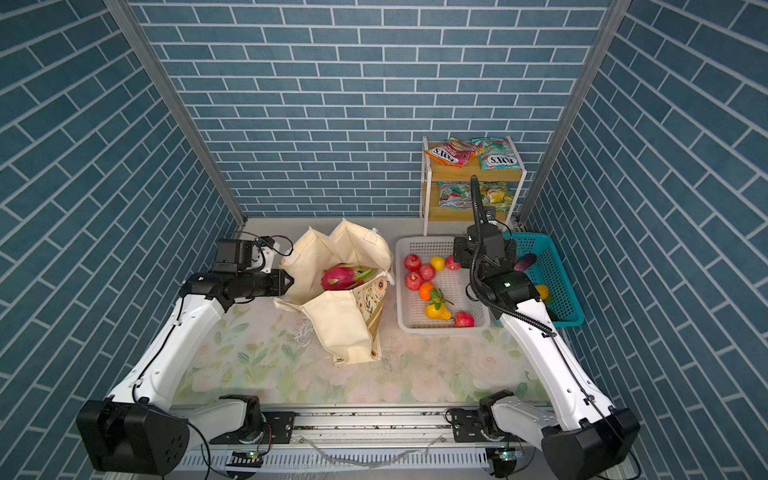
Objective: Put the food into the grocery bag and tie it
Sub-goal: 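Move the right gripper back over the teal vegetable basket, then lower the right gripper onto the yellow potato in the teal basket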
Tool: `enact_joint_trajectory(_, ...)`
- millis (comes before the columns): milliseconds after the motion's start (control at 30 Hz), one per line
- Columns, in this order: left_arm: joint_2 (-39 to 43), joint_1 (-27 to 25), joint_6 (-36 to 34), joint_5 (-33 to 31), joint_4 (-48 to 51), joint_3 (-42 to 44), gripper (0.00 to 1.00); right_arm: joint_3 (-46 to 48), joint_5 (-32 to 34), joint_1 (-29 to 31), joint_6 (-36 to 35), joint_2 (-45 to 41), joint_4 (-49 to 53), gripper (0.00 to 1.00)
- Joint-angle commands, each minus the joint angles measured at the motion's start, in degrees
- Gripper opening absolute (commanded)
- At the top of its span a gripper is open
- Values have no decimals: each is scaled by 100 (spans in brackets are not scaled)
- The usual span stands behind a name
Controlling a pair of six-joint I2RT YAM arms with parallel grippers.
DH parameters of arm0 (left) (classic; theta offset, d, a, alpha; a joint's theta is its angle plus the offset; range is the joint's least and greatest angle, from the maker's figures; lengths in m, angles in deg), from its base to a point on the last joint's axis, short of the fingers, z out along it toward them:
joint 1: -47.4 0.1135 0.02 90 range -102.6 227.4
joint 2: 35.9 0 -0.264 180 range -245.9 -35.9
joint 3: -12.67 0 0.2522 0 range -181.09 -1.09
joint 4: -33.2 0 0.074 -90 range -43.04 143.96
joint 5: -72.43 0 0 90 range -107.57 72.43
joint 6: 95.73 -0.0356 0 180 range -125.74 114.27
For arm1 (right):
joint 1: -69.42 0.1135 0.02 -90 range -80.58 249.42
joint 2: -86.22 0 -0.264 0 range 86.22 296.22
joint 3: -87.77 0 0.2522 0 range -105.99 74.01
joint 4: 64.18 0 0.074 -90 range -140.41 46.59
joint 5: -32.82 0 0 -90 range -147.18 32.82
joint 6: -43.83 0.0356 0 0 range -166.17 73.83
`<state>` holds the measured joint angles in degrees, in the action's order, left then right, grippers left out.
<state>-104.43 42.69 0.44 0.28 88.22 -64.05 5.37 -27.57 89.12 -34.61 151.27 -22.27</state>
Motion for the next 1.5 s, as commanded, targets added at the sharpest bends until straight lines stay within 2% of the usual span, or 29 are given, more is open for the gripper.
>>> enact_joint_trajectory(0,86,-30,-29,35,20,-6,37,143,-302,-660,642,53,370,98)
enact_joint_trajectory(133,86,-30,-33,13,42,-15,37,418,-1173,-1543,1515,95,453,98)
enact_joint_trajectory(333,77,-30,-21,41,45,-15,37,813,-2243,-2552,2335,235,121,98)
enact_joint_trajectory(500,58,-30,-20,69,59,-23,37,968,-3101,-3249,2952,736,-176,97)
enact_joint_trajectory(700,77,-30,-20,54,59,-32,37,1220,-4168,-3854,4067,1471,-751,94)
enact_joint_trajectory(900,69,-30,-20,59,69,-41,37,1186,-4257,-3922,4710,2125,-1062,91)
enact_joint_trajectory(1133,70,-30,-20,70,70,-41,37,801,-3988,-3922,5117,2820,-986,88)
enact_joint_trajectory(1467,63,-30,-20,70,73,-41,37,442,-3577,-3922,5226,3371,-1199,83)
